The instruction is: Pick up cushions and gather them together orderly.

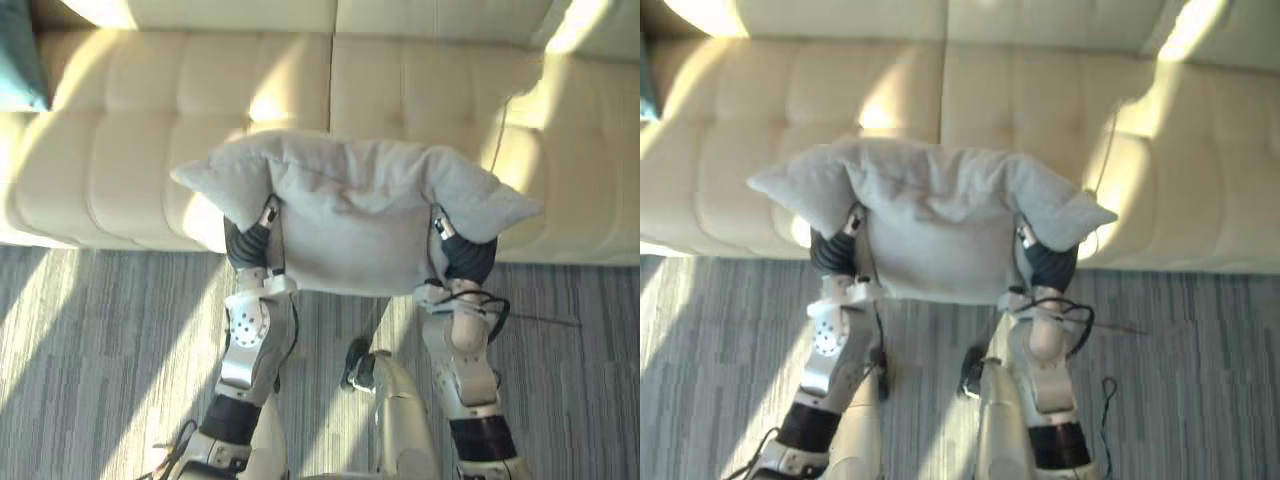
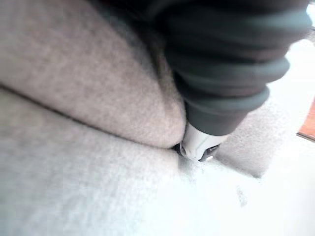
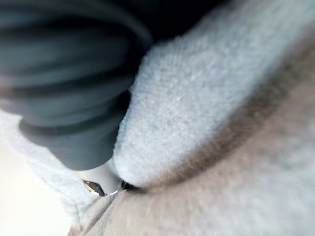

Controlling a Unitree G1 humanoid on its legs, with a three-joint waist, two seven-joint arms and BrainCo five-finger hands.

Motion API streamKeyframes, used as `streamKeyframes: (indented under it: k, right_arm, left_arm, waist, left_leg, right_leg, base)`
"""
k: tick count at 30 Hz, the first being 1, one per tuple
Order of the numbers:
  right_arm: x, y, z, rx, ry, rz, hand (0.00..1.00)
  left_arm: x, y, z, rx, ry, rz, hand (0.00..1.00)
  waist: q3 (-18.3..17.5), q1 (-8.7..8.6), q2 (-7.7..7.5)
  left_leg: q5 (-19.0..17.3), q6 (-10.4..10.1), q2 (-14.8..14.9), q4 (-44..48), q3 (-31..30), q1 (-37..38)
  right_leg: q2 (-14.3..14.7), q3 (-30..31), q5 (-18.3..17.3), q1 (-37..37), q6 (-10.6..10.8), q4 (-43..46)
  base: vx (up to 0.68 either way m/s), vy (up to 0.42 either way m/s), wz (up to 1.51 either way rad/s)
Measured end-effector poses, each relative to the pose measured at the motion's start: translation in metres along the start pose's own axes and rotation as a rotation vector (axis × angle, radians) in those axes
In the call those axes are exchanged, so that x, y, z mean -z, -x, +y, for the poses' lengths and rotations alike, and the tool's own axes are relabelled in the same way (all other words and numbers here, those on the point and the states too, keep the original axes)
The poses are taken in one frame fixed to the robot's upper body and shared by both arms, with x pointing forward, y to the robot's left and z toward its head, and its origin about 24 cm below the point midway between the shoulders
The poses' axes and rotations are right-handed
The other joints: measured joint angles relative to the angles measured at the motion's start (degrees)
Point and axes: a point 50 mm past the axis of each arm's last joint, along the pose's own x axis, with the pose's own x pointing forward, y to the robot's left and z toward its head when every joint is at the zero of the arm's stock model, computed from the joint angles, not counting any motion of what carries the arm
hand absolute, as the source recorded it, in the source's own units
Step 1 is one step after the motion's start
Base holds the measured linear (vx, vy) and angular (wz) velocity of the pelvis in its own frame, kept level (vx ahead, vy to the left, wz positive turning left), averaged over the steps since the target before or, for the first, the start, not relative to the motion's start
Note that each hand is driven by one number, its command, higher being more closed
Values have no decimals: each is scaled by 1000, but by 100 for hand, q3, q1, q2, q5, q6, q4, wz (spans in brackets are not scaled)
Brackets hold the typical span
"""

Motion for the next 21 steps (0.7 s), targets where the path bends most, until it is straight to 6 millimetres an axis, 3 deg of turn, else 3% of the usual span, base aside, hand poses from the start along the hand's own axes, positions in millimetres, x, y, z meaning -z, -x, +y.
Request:
streamKeyframes:
  k: [5, 8, 15, 17, 19, 20, 21]
  right_arm:
    - [10, 32, -12, -15, 57, 95, 100]
    - [19, 39, -18, -32, 90, 145, 100]
    - [32, 47, -30, -42, 142, 217, 100]
    - [34, 50, -31, -50, 145, 233, 100]
    - [35, 50, -33, -57, 158, 237, 100]
    - [35, 50, -33, -61, 164, 237, 100]
    - [35, 50, -33, -65, 167, 239, 100]
  left_arm:
    - [14, 32, 18, -27, -32, 102, 100]
    - [21, 44, 26, -19, -58, 160, 100]
    - [35, 56, 32, -14, -72, 250, 100]
    - [38, 60, 38, -12, -94, 274, 100]
    - [40, 64, 41, -7, -98, 295, 100]
    - [41, 66, 42, -10, -101, 304, 100]
    - [42, 68, 43, -13, -104, 312, 100]
  waist:
    - [-578, 0, 3]
    - [-885, -53, 19]
    - [-1053, -111, 147]
    - [-1042, -102, 162]
    - [-1000, -91, 335]
    - [-1002, -91, 417]
    - [-988, -79, 384]
  left_leg:
    - [29, 20, -27, -673, 221, 847]
    - [196, 60, -83, -1248, 331, 1321]
    - [257, 68, -103, -1480, 158, 1916]
    - [255, 71, -86, -599, -7, 1660]
    - [307, 140, 23, 674, -328, 1230]
    - [487, 209, 73, 1234, -421, 980]
    - [905, 159, 95, 1803, -411, 615]
  right_leg:
    - [82, 82, 74, 724, 125, -620]
    - [141, 126, 218, 1080, 163, -1098]
    - [271, 101, 335, 1891, 162, -1694]
    - [306, 102, 332, 2147, 163, -1831]
    - [444, 124, 292, 2403, 160, -1894]
    - [496, 150, 219, 2462, 123, -1890]
    - [479, 317, 147, 2565, 14, -2001]
  base:
    - [126, 42, -14]
    - [157, 37, -11]
    - [118, 28, 0]
    - [72, -9, -4]
    - [49, 30, -15]
    - [42, 94, -19]
    - [45, 91, -18]
